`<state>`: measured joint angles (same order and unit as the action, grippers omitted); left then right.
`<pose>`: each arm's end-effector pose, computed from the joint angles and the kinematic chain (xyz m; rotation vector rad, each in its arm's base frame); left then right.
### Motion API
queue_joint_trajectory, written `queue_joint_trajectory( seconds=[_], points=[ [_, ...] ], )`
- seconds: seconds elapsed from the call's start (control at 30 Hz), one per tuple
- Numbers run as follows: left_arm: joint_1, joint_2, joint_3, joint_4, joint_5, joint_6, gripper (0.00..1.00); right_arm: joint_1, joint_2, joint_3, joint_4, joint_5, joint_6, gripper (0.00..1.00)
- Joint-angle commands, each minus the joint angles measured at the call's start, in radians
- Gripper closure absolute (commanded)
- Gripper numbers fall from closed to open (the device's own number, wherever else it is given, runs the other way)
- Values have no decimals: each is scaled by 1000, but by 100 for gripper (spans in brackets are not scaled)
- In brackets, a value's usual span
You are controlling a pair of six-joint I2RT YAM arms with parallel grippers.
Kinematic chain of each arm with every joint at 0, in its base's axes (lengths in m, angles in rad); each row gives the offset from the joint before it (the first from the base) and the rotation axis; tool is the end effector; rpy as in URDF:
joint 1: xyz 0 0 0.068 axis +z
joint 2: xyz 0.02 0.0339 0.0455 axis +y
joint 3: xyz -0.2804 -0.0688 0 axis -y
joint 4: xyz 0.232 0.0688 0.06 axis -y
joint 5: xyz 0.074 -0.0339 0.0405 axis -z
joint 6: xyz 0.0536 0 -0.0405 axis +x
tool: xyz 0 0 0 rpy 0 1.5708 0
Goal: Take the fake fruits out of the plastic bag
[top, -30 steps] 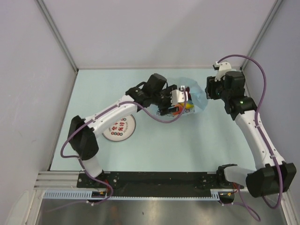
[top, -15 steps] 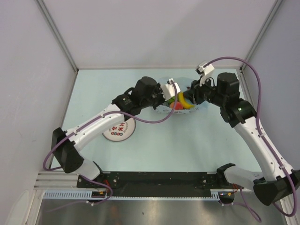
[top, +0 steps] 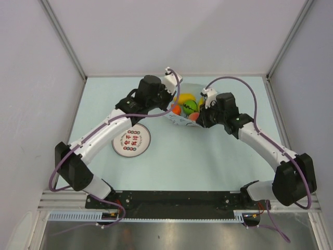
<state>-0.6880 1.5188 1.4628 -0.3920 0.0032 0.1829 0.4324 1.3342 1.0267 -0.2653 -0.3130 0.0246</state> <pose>0.2745 -0.2258 0.3852 0.8597 1.8431 -0.3228 0.2642 0.1401 0.3053 -0.6206 2.0821 0.5999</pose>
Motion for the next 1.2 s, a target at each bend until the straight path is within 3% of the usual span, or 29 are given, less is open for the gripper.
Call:
queue_joint_trajectory(
  seconds=[0.0,0.17,0.37,0.47,0.6,0.7,0.93,1.17],
  points=[
    [30,-61,-102,20,84,-177,100,58,-15,-91,-121,72,-90,80],
    [30,-72,-254,56,116,-264,100,62,8,-132,-149,45,-134,81],
    [31,-48,-225,58,139,-276,100,9,86,-10,-13,31,-51,78],
    [30,-36,-197,62,130,-275,100,3,163,50,57,60,-29,70],
    [31,-19,-173,64,142,-280,100,-6,261,105,147,113,8,33],
    [30,-11,-157,59,156,-280,100,-20,339,142,164,147,17,24],
    [28,-3,-154,74,162,-277,100,-40,457,187,129,187,-22,18],
    [30,4,-151,71,164,-264,100,-46,468,205,187,158,24,13]
  ],
)
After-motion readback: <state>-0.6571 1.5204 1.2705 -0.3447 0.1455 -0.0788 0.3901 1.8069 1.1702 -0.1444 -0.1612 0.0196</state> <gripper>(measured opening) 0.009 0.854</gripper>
